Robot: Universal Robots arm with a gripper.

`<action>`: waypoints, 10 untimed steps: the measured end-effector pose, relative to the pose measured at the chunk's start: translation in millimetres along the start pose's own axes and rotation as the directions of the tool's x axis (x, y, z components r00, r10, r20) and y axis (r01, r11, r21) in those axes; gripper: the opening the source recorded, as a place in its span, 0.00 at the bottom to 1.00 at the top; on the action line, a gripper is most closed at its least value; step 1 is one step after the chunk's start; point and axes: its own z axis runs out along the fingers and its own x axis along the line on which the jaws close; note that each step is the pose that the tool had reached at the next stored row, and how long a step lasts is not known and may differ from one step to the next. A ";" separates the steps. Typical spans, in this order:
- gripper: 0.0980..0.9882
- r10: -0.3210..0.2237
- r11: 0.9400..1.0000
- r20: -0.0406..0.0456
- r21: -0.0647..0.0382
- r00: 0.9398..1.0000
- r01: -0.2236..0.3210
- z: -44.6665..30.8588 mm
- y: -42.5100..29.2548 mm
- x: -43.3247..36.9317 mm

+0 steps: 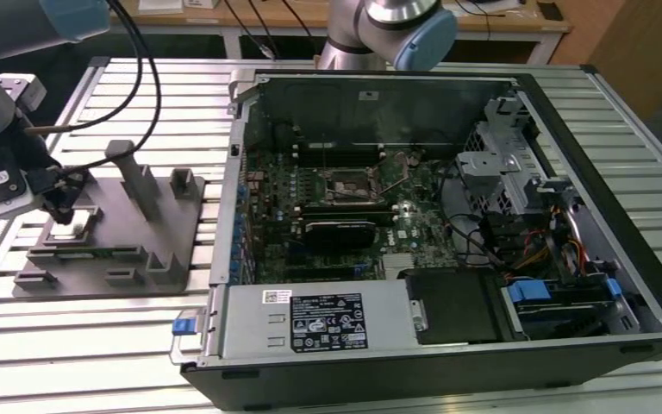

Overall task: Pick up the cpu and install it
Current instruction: 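Pick up the cpu and move it towards the insertion slot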

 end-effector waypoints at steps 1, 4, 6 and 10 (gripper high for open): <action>0.01 -0.003 1.000 0.000 0.000 1.000 0.003 1.3 0.3 0.0; 0.01 -0.012 1.000 -0.002 0.000 1.000 0.012 6.4 1.1 0.0; 0.01 -0.013 1.000 -0.004 0.000 1.000 0.013 8.0 1.0 0.1; 0.01 -0.013 1.000 -0.004 0.000 1.000 0.013 8.1 1.1 0.1</action>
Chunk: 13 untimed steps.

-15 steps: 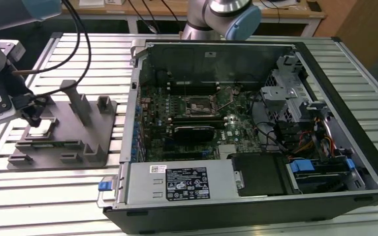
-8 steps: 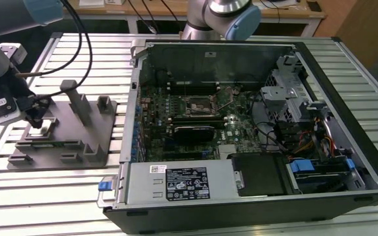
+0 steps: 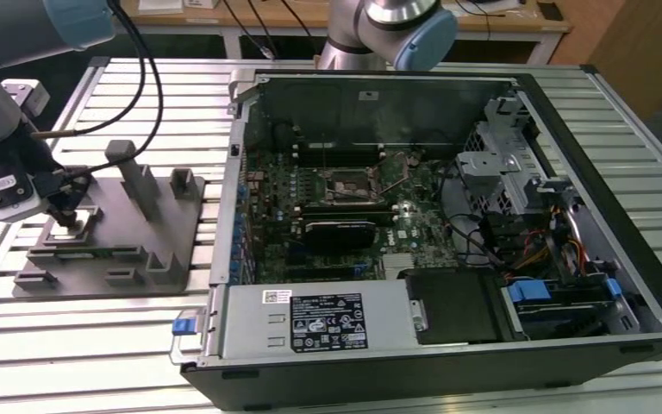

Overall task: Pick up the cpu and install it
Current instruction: 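Pick up the cpu and move it towards the insertion slot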

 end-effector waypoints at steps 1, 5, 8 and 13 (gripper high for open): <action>0.01 0.000 1.000 0.000 0.000 1.000 0.000 0.1 0.0 0.0; 0.15 0.000 1.000 0.000 0.000 1.000 0.000 0.2 0.0 0.0; 0.29 0.000 1.000 0.000 0.000 1.000 0.000 0.3 0.0 0.0; 0.48 0.000 1.000 0.000 0.000 1.000 0.000 0.4 0.0 0.0</action>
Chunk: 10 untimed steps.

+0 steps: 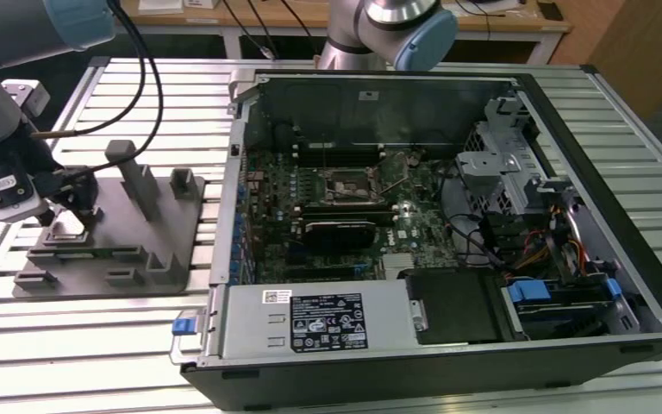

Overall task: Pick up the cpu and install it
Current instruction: 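Pick up the cpu and move it towards the insertion slot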

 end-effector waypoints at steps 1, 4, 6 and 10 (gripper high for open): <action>0.55 0.000 1.000 0.000 0.000 1.000 0.000 0.0 0.0 0.0; 0.62 0.000 1.000 0.000 0.000 1.000 0.000 0.1 0.0 0.0; 0.62 0.000 1.000 0.000 0.006 1.000 0.000 0.7 0.2 0.0; 0.62 0.000 1.000 0.001 0.023 1.000 0.000 4.7 0.6 0.0</action>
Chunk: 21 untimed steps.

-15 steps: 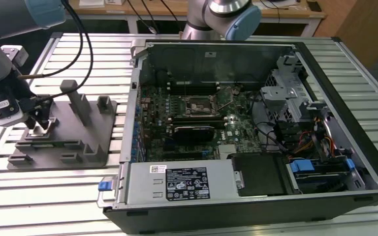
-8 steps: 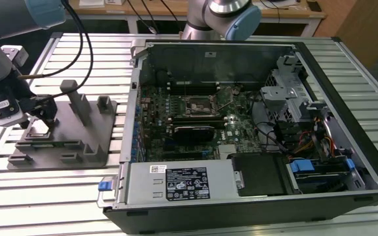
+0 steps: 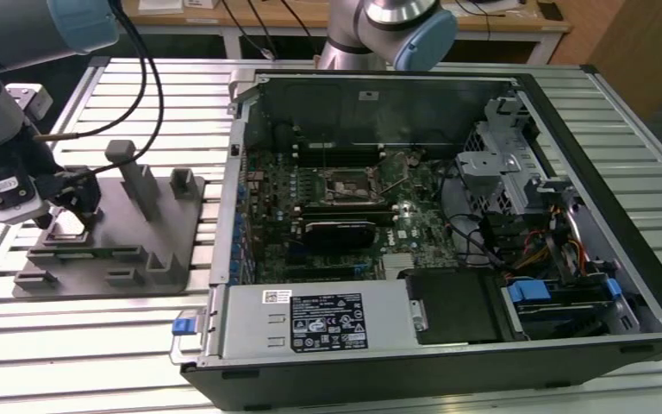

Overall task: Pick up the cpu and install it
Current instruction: 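Pick up the cpu and move it towards the insertion slot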

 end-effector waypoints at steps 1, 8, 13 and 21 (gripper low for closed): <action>0.62 0.000 1.000 0.000 0.000 1.000 0.000 0.9 0.0 0.0; 0.62 -0.004 1.000 -0.001 -0.027 1.000 0.003 4.0 0.1 0.0; 0.62 -0.004 1.000 -0.001 -0.027 1.000 0.004 8.2 -0.2 0.1; 0.62 -0.004 1.000 -0.001 -0.027 1.000 0.004 8.8 -0.2 2.0</action>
